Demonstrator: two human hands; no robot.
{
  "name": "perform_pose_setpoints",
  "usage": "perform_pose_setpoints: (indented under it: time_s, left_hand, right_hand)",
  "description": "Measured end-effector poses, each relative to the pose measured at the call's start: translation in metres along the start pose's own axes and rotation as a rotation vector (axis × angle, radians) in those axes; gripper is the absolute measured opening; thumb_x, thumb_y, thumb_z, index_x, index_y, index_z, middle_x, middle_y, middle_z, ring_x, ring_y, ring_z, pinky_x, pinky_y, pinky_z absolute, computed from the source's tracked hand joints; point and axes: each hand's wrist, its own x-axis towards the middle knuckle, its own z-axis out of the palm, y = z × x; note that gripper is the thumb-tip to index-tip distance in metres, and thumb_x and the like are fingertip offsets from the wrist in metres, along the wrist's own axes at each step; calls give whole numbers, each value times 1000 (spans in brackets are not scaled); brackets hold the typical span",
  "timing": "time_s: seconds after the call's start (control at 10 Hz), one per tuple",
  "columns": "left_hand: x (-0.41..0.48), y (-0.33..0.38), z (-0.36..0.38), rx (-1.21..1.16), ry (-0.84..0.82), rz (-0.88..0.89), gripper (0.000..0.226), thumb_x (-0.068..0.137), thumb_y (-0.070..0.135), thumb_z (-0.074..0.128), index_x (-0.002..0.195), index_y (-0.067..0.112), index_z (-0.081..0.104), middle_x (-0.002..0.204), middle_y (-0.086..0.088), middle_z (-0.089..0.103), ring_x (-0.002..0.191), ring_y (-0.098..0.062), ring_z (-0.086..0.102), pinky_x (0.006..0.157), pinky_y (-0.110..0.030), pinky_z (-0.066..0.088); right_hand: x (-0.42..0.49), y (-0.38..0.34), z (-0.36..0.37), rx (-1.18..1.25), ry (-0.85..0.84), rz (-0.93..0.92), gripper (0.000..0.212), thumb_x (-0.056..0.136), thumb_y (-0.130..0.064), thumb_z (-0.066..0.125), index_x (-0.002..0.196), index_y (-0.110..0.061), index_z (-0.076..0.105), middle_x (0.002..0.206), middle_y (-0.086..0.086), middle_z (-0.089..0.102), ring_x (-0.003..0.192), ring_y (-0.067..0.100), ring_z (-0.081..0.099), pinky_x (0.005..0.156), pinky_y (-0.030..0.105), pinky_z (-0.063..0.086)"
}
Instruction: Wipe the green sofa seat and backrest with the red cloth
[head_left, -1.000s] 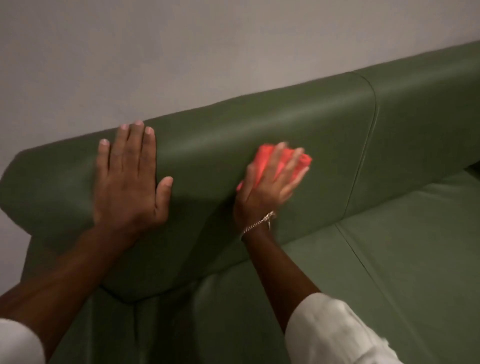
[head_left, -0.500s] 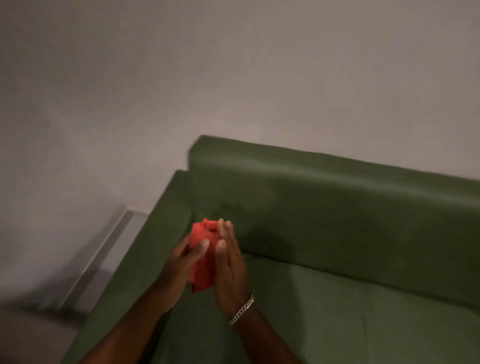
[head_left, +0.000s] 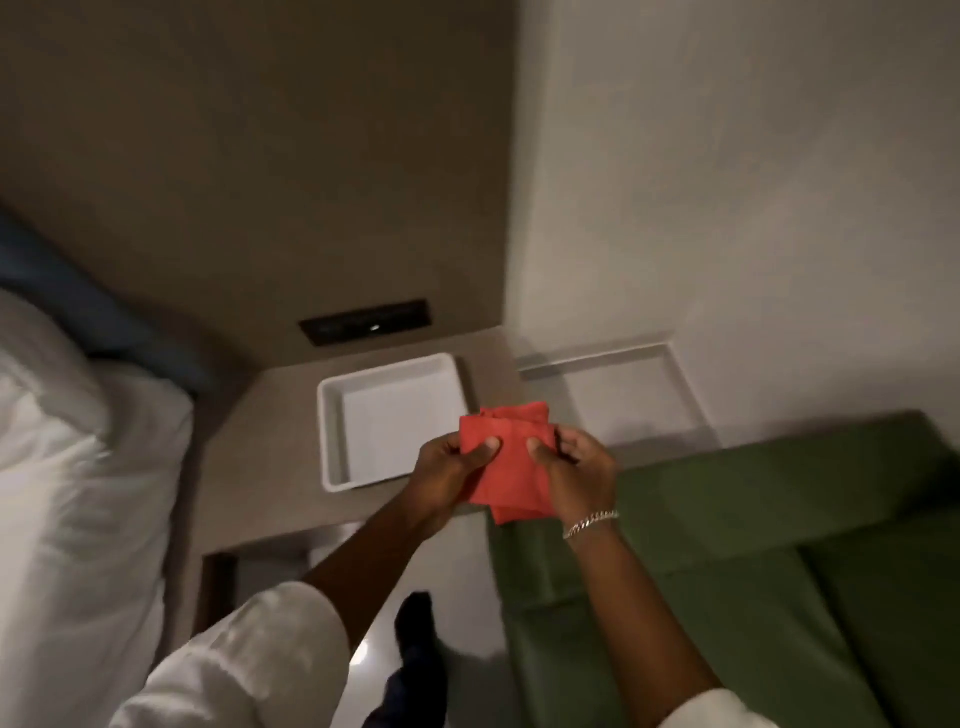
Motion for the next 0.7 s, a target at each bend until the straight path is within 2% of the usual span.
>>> perform_pose_setpoints:
  time_s: [0.1, 0.2, 0.3, 0.4, 0.5, 0.6, 0.7]
  left_hand:
    - [55, 5, -74, -6, 112, -17, 35, 83, 12, 72, 113, -5, 68, 119, -26, 70, 108, -41, 68, 100, -56, 52]
    - [121, 0, -141, 23, 178, -29, 37, 80, 15, 76, 113, -1, 69, 115, -21, 73, 105, -39, 70, 94, -56, 56]
    - [187, -25, -188, 4, 249, -61, 35, 84, 10, 72, 115, -4, 66, 120, -26, 69, 110, -44, 67, 95, -57, 55]
    - [240, -59, -219, -7, 353, -93, 37, 84, 8, 71, 118, -5, 62, 122, -24, 67, 110, -42, 66, 94, -56, 55]
    - [275, -86, -242, 20, 372, -131, 36, 81, 6, 73, 115, -3, 63, 112, -19, 70, 101, -37, 68, 84, -49, 59]
    - [287, -88, -258, 37, 426, -131, 38, 79, 2, 71, 116, 2, 63, 108, -20, 71, 93, -33, 68, 82, -42, 60]
    - [264, -56, -265, 170, 496, -48, 39, 83, 10, 67, 121, 11, 62, 97, -4, 71, 83, -16, 64, 71, -15, 51]
  right_hand:
    - [41, 17, 87, -26, -64, 8, 17, 72, -10, 82, 86, -15, 73, 81, 6, 74, 65, 7, 63, 63, 18, 50]
    - [91, 55, 174, -40, -139, 60, 14, 76, -14, 81, 84, -22, 74, 78, -3, 73, 67, 3, 65, 71, 26, 53]
    - [135, 99, 242, -128, -175, 46, 19, 83, -14, 74, 100, -7, 74, 92, 3, 72, 85, 16, 65, 85, 33, 54]
    - [169, 146, 295, -278, -152, -55, 16, 83, -17, 71, 95, -7, 76, 87, 4, 73, 84, 19, 65, 79, 24, 45]
    - [186, 180, 328, -420, -106, -138, 12, 81, -18, 71, 85, -8, 75, 79, 6, 73, 80, 26, 68, 72, 23, 43]
    - [193, 178, 337, -415, -36, -133, 20, 82, -11, 69, 99, -1, 75, 99, 17, 77, 95, 26, 70, 87, 25, 48]
    - [175, 127, 316, -186, 66, -200, 24, 83, -4, 72, 106, 3, 72, 103, 22, 75, 84, -5, 68, 80, 7, 49]
